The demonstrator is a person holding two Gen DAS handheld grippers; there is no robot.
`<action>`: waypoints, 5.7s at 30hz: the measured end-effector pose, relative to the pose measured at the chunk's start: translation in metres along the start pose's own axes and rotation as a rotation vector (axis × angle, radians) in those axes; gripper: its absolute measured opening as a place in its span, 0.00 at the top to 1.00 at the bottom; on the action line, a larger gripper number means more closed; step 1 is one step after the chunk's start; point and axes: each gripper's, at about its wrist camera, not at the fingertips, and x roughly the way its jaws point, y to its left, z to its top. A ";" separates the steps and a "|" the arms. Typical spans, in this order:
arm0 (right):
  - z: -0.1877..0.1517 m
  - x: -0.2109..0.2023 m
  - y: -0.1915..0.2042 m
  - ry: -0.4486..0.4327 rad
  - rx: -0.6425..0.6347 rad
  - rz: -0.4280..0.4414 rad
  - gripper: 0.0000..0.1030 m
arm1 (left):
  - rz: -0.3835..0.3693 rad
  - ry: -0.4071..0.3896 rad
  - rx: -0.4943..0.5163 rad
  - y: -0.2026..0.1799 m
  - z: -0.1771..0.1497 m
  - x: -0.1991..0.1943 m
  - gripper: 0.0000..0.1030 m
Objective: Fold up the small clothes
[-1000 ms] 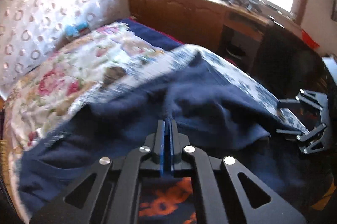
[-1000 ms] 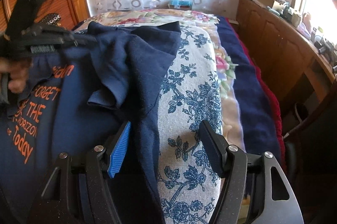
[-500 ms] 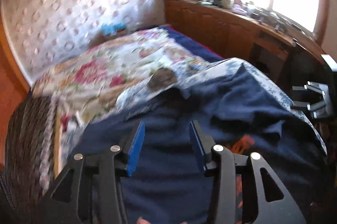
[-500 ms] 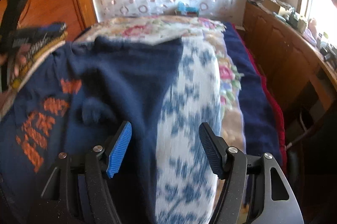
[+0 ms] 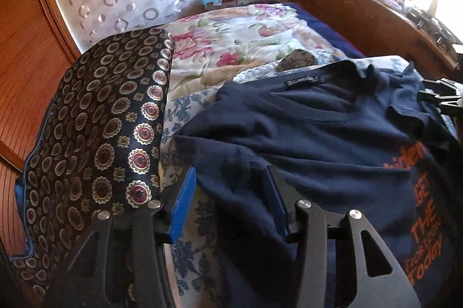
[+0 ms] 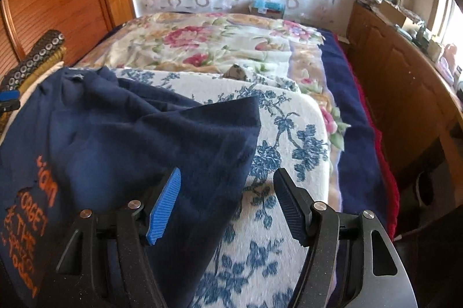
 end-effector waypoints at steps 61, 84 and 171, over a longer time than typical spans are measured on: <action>-0.058 -0.188 0.054 -0.313 0.010 0.033 0.95 | -0.164 -0.429 -0.010 0.013 -0.124 -0.206 0.97; -0.194 -0.242 0.079 -0.065 0.004 0.053 0.71 | -0.150 -0.297 -0.096 0.030 -0.245 -0.224 0.62; -0.106 -0.438 0.113 -0.595 -0.146 0.090 0.93 | -0.386 -0.711 -0.001 0.042 -0.154 -0.387 0.95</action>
